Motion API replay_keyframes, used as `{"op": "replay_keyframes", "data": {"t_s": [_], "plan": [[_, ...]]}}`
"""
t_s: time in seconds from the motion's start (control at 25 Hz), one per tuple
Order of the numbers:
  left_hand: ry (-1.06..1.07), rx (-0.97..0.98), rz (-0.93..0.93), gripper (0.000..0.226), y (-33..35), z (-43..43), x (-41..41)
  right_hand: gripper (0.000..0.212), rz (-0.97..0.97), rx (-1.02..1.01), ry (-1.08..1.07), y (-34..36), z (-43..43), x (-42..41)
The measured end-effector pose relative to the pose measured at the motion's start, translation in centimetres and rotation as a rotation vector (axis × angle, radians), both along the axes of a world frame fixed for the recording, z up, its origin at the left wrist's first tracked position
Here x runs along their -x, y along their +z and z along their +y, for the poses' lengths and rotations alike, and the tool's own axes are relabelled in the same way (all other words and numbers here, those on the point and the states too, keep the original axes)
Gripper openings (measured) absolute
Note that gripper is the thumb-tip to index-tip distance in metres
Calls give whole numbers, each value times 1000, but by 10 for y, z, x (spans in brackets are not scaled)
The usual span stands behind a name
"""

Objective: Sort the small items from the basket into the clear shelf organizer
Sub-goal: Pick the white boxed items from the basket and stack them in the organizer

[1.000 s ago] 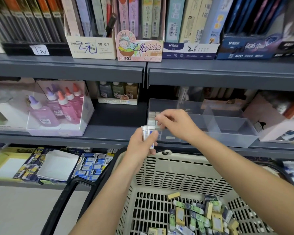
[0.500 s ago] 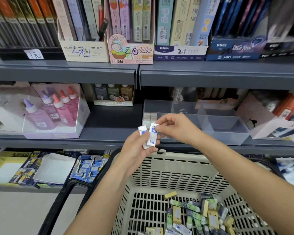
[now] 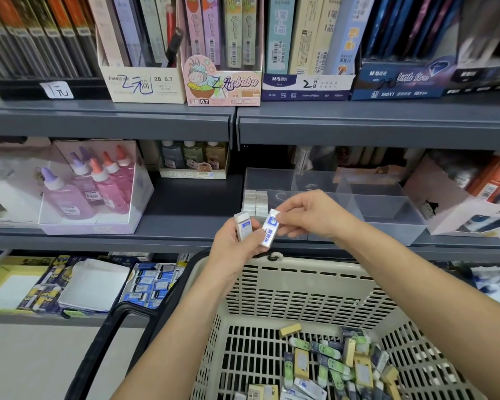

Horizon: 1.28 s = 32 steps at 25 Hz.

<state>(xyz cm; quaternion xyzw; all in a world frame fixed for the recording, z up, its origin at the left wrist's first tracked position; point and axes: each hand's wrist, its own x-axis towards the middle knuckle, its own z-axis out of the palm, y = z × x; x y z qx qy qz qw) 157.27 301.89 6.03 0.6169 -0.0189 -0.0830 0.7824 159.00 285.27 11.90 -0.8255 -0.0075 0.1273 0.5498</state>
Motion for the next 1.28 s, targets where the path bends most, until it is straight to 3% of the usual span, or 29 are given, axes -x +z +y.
{"op": "replay_keyframes", "data": {"t_s": [0.08, 0.16, 0.28, 0.36, 0.48, 0.8, 0.92, 1.08, 1.28], "plan": [[33, 36, 30, 2, 1, 0, -2, 5, -45, -32, -55, 6, -3, -6], [98, 117, 93, 10, 2, 2, -8, 13, -166, 6, -163, 10, -6, -16], [144, 33, 49, 17, 3, 4, -10, 10, -350, 393, -194, 5, -8, -28], [157, -88, -44, 19, 0, 5, -8, 9, -348, 524, -114, -4, -5, -30], [198, -198, -152, 19, -1, 10, -8, 8, -313, 545, -43, -18, 0, -29], [183, -225, -82, 25, -2, 6, -13, 28, -320, 765, 138, -23, 3, -23], [166, -233, -73, 27, -2, 6, -12, 27, -397, 723, 48, -18, 5, -20], [124, -219, -73, 24, -2, 5, -10, 17, -380, 340, -6, -7, 16, -11], [69, -248, -217, 24, -2, 4, -5, 7, -340, 318, 70, 6, 18, -6]]}}
